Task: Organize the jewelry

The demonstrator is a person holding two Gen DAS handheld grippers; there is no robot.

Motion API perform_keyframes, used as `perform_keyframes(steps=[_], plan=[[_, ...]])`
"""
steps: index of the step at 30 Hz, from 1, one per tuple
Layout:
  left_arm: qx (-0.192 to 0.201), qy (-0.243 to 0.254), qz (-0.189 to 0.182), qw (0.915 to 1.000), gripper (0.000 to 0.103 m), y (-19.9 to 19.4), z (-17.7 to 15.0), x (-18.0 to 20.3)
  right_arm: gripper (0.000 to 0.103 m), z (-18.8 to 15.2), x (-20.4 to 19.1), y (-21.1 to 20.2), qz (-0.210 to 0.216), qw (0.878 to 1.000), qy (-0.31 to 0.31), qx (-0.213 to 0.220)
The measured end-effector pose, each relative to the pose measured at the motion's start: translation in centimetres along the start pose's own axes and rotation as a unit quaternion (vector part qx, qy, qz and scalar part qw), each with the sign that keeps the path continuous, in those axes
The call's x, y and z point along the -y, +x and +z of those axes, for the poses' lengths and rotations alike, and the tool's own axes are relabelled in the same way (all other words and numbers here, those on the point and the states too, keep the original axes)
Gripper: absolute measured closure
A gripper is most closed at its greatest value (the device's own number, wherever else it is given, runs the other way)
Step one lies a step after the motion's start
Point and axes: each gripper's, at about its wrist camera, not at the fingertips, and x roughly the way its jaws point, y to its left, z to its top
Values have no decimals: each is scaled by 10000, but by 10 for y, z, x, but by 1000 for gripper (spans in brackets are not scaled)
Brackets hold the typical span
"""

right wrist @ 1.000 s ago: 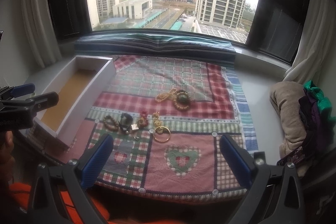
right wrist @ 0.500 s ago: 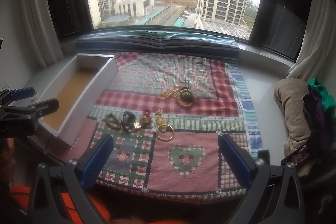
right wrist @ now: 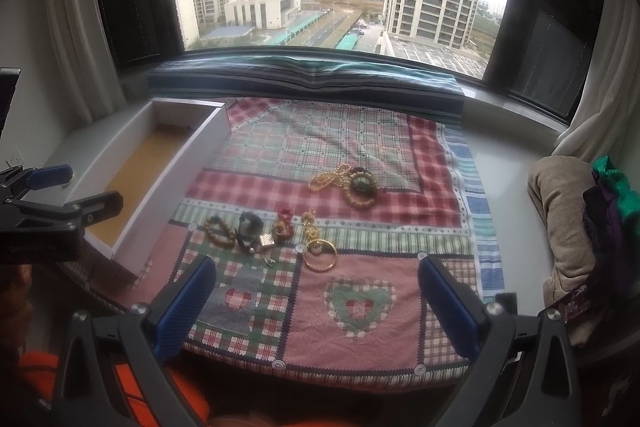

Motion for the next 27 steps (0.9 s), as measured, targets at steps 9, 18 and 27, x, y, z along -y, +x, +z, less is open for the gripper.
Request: perform_keyframes(steps=[9,18,27], plan=[[-63,-29,3,10000,1,1,-2,0,0,0,-1,0,7,10000,-7,3],[-210,-167,-261,9993,1,18,-10,-26,0,1,-3,2,273,9995,141,-63],[-629,-339,-555,9959,1,67,-27,-36,0,-13,-2,37,-89,9987,309,-400]])
